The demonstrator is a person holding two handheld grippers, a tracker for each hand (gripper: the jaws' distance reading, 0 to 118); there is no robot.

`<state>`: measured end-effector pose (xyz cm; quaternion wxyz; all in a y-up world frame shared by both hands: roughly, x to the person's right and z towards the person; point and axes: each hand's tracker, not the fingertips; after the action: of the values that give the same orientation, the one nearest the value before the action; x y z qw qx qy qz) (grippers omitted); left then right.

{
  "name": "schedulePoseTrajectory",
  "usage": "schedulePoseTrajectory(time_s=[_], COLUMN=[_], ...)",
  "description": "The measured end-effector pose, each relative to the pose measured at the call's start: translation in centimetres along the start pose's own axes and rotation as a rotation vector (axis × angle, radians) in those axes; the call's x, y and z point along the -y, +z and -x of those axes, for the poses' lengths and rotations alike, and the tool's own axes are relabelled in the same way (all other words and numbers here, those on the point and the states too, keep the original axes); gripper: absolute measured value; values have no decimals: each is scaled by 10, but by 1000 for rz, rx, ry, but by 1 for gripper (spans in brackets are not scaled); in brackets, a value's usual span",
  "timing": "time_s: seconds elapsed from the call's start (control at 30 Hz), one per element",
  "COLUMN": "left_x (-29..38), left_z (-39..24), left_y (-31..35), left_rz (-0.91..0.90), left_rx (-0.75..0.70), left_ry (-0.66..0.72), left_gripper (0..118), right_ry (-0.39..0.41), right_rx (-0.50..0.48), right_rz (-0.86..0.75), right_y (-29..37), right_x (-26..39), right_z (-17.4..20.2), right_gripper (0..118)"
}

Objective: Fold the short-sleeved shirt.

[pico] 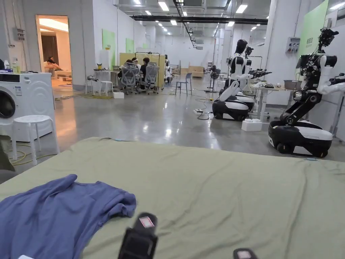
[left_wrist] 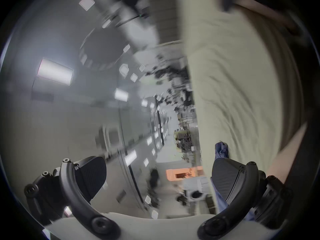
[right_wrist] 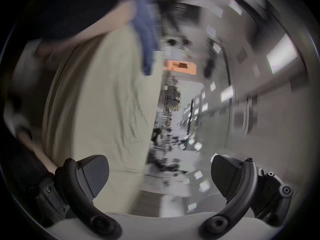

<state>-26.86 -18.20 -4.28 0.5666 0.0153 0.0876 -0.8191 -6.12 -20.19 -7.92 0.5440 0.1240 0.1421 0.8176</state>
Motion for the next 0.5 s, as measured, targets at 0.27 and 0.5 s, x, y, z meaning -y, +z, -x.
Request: schedulePoseTrajectory(time_s=[0.27, 0.5], left_x=[65, 112], left_z=[65, 41], left_y=[-2, 17], left_rz=[351, 560], left_rx=[97, 15], left_ry=[1266, 1942], left_gripper=[118, 118], right_ry=[-1374, -1931], right_rx=[-229, 3], right_rz=[55, 88], right_y=[-12, 19], right_x=[65, 94], right_z=[-61, -42], right_gripper=[118, 118])
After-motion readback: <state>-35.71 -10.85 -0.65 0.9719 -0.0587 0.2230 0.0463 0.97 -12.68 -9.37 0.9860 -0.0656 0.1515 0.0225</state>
